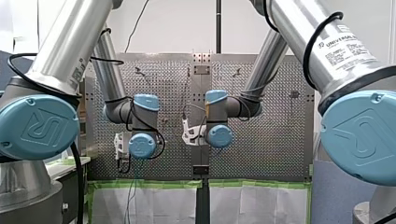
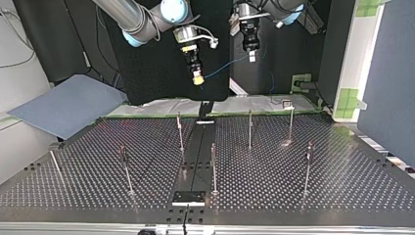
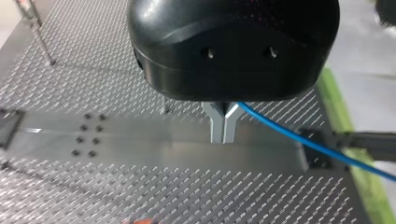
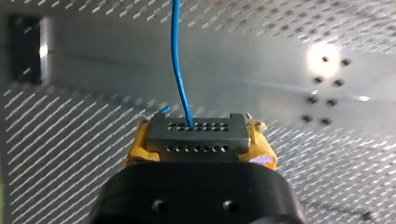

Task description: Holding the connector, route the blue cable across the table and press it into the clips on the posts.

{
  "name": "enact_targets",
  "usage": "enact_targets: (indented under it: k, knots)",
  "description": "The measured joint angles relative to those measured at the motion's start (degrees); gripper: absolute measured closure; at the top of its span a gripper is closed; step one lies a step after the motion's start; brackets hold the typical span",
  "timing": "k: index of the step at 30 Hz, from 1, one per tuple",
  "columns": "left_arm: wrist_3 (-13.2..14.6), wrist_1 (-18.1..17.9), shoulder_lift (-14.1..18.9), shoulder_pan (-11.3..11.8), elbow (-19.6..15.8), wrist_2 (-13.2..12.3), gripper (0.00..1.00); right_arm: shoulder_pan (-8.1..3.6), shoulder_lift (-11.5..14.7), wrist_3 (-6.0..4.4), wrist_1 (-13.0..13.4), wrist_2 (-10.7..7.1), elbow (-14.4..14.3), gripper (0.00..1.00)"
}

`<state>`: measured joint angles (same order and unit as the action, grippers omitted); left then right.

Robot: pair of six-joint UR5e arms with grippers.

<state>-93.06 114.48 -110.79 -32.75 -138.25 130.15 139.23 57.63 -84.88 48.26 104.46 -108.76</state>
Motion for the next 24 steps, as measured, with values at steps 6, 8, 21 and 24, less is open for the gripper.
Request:
enact_targets:
  k: [6, 8, 21, 24]
  knots:
    - [0.31, 3.71, 3.72, 0.5, 2.62, 3.64, 1.0, 0.12, 3.49, 0.11, -3.5, -1.58, 0.8, 1.0]
    - [0.34, 4.87, 4.87, 0.6, 3.66, 4.77, 1.0, 0.13, 4.61, 0.0, -4.63, -1.94, 0.89, 1.0]
    - [0.34, 12.45, 12.45, 1.29, 9.16, 11.06, 1.0, 0.31, 12.11, -2.13, -12.12, -7.66, 5.22, 1.0]
    - [0.32, 14.2, 14.21, 1.35, 9.39, 11.24, 1.0, 0.42, 13.72, -2.27, -13.73, -8.0, 6.46, 1.0]
